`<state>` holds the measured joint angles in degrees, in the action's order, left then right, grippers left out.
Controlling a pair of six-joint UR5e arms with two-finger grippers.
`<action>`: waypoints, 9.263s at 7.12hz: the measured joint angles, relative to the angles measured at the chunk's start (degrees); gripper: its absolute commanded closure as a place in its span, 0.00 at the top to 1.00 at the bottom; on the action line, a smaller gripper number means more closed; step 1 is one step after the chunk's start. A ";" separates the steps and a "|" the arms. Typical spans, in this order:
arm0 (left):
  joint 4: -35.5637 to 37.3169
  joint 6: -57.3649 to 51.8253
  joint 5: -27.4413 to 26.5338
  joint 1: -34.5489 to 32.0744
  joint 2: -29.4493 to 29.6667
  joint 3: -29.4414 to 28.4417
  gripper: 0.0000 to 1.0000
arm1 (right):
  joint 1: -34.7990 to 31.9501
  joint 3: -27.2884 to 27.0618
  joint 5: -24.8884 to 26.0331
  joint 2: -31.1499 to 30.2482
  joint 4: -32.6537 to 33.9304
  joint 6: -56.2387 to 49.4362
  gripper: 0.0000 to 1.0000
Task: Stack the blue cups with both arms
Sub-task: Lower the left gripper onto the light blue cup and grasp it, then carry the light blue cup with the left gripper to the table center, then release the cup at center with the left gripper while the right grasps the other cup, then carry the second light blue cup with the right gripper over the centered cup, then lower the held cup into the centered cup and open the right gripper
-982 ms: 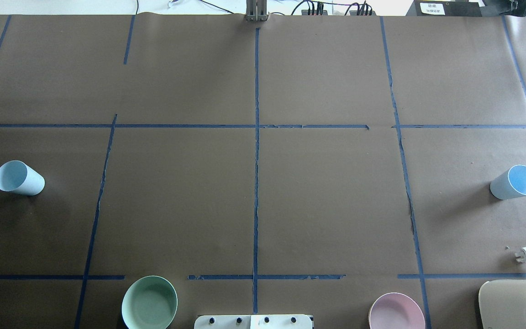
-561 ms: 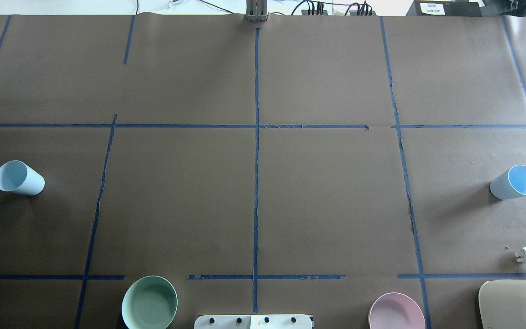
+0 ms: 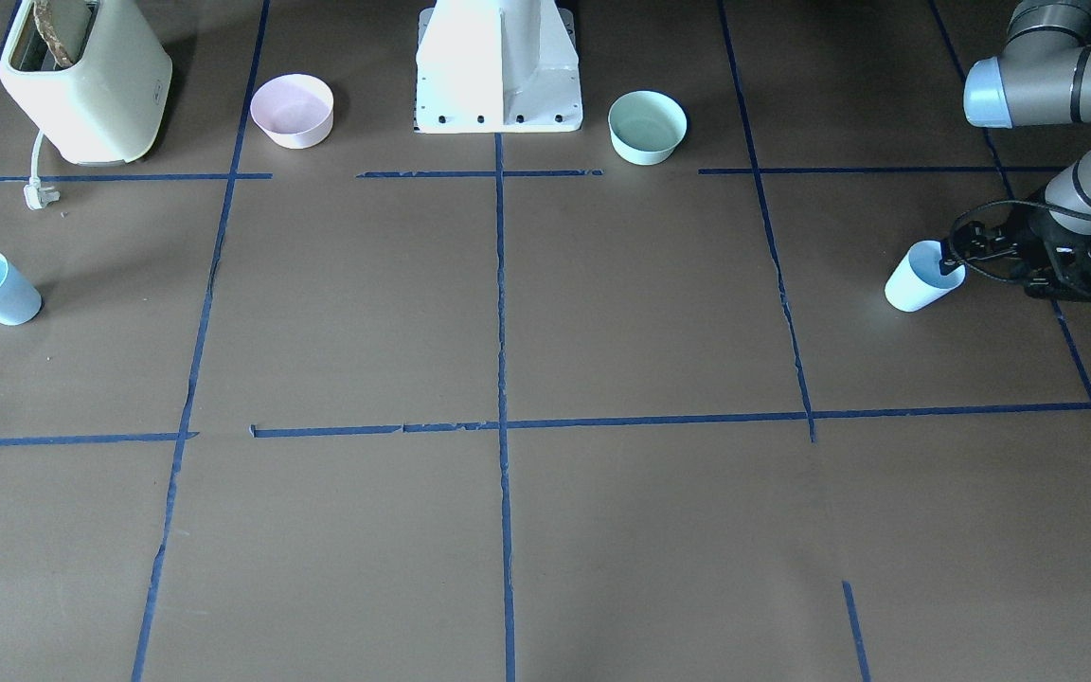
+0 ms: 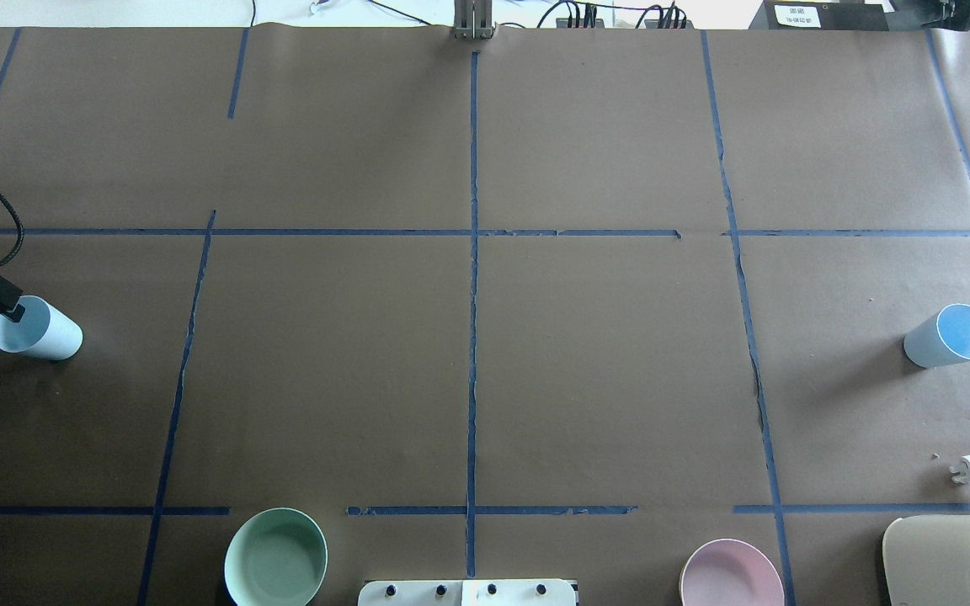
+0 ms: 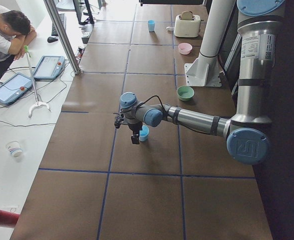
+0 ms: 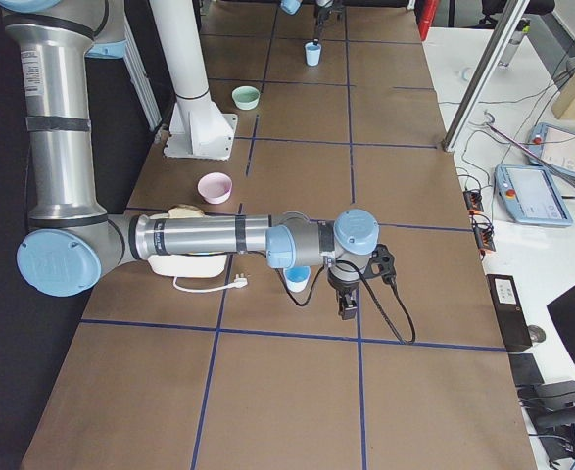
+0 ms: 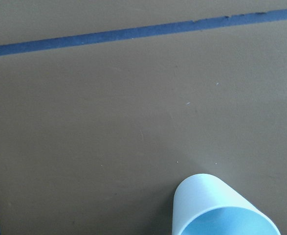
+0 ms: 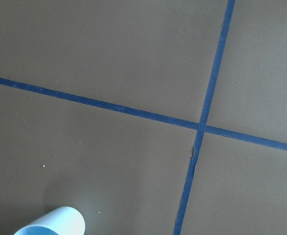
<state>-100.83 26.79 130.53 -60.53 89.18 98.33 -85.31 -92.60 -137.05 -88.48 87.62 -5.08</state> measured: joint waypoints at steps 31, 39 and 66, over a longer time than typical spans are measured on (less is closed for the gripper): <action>1.27 51.59 -18.37 27.44 35.34 9.34 1.00 | 17.25 -5.63 2.03 -13.38 -24.20 31.99 0.96; 1.16 51.53 -18.46 27.41 35.11 9.36 1.00 | 21.18 -0.49 2.42 -10.01 -24.76 31.96 0.00; 0.64 26.63 -6.43 8.48 22.00 8.11 1.00 | 55.62 -5.93 26.33 39.23 -0.76 87.44 1.00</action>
<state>-100.19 53.42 124.10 -52.04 111.18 106.44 -29.68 -98.54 -110.72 -49.25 86.86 82.36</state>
